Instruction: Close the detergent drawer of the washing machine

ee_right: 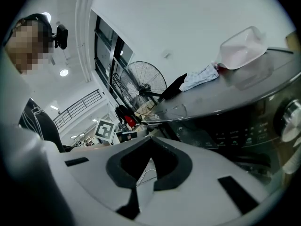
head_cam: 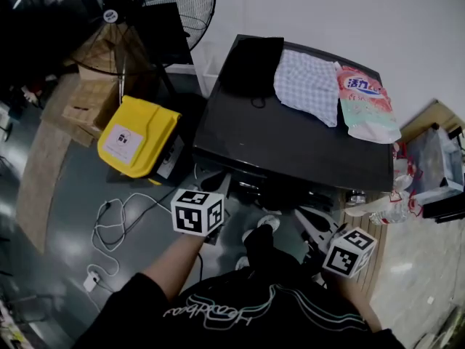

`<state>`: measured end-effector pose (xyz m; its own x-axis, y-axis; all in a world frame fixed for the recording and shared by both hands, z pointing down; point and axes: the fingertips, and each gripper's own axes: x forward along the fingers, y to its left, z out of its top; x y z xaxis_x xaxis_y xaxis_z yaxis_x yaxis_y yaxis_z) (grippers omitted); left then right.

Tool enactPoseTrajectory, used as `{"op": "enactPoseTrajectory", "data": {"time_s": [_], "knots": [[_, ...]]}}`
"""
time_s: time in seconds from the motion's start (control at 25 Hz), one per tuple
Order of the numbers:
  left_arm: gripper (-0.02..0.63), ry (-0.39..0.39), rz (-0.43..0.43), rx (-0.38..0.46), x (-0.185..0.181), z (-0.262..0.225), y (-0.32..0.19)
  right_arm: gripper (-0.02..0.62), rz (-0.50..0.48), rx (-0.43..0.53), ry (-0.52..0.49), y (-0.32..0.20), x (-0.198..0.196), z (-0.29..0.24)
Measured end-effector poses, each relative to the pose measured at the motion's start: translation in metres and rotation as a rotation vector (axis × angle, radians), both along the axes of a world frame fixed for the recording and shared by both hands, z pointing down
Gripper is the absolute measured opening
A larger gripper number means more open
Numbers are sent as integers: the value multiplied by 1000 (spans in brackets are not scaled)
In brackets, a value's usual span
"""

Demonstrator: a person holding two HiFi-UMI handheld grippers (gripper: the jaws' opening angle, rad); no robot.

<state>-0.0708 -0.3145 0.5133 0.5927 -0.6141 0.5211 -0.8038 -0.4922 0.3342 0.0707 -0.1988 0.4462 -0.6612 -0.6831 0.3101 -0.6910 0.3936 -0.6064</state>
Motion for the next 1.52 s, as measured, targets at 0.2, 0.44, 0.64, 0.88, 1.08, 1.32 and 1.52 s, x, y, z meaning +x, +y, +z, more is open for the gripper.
{"op": "enactPoseTrajectory", "data": {"time_s": [0.2,0.44,0.64,0.88,1.08,1.32,1.52], "knots": [[23,-12,15,22,0,-1,-3,26,0,27,2,-15,4,-5],[23,-18,28,19,2,-1,-5,26,5,41,1,-31,9,-11],[23,1,37,20,2,-1,-7,26,0,32,1,-37,8,-8],[23,-1,37,12,3,0,-9,26,-16,27,1,-43,4,-4],[23,0,37,4,4,1,-11,26,-24,29,0,-49,6,-6],[23,-46,22,18,8,2,-22,26,-40,19,-3,-53,8,-6],[23,-24,25,-8,7,1,-24,26,-55,20,-3,-58,8,-10]]}}
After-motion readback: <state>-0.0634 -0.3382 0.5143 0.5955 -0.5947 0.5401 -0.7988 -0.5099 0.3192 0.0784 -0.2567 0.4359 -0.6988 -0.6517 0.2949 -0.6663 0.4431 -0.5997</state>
